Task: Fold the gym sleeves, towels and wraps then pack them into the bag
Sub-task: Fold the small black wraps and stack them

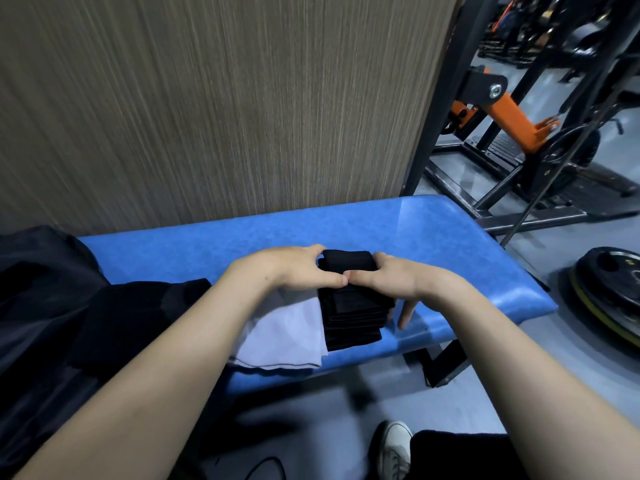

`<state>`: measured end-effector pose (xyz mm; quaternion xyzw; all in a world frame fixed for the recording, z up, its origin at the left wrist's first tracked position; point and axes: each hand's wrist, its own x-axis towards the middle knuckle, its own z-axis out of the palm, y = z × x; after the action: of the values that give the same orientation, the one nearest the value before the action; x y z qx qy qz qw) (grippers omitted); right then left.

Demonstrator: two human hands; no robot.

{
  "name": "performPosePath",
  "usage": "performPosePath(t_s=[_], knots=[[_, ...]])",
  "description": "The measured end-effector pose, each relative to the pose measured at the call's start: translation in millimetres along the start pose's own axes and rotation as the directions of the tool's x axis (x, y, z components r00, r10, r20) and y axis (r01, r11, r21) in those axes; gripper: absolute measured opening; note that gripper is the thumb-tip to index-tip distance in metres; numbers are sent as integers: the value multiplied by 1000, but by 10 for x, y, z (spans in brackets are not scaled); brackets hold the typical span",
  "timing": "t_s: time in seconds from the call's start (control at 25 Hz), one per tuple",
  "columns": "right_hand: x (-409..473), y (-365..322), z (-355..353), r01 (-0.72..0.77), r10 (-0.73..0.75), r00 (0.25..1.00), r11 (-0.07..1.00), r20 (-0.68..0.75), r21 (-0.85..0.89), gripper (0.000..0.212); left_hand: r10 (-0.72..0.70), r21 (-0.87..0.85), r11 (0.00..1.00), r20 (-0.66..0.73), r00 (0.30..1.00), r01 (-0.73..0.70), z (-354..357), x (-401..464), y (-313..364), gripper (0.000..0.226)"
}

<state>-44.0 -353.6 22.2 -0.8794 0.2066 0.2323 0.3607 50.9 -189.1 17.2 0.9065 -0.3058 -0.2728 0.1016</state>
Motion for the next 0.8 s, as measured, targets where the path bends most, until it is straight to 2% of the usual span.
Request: performPosePath(t_s=[0.12,0.24,0.32,0.44,0.56,0.72,0.8], knots=[[-9,9,78,14,-14,999,1000,-45,-3,63,32,-30,999,66,997,-30,-45,15,-6,76],[-2,63,152,78,-77,991,997,-110,-2,82,55,-40,998,74,996,-52,-21,31,-48,91],[-19,126,188,143,-138,978,989,-154,23,91,102,-141,986,74,992,-91,9,35,-59,87],[-5,281,190,265,-255,945,964,-204,23,86,201,-322,931,62,978,-171,28,38,-56,68],[25,434,177,366,-357,920,930,-163,31,70,260,-418,882,48,964,-218,84,84,-87,62],[-60,555,190,417,-410,908,860,-88,294,62,299,-551,799,18,954,-241,102,93,-42,50],[-75,602,206,437,-406,899,808,-162,396,61,314,-551,790,-11,949,-268,71,89,16,48]])
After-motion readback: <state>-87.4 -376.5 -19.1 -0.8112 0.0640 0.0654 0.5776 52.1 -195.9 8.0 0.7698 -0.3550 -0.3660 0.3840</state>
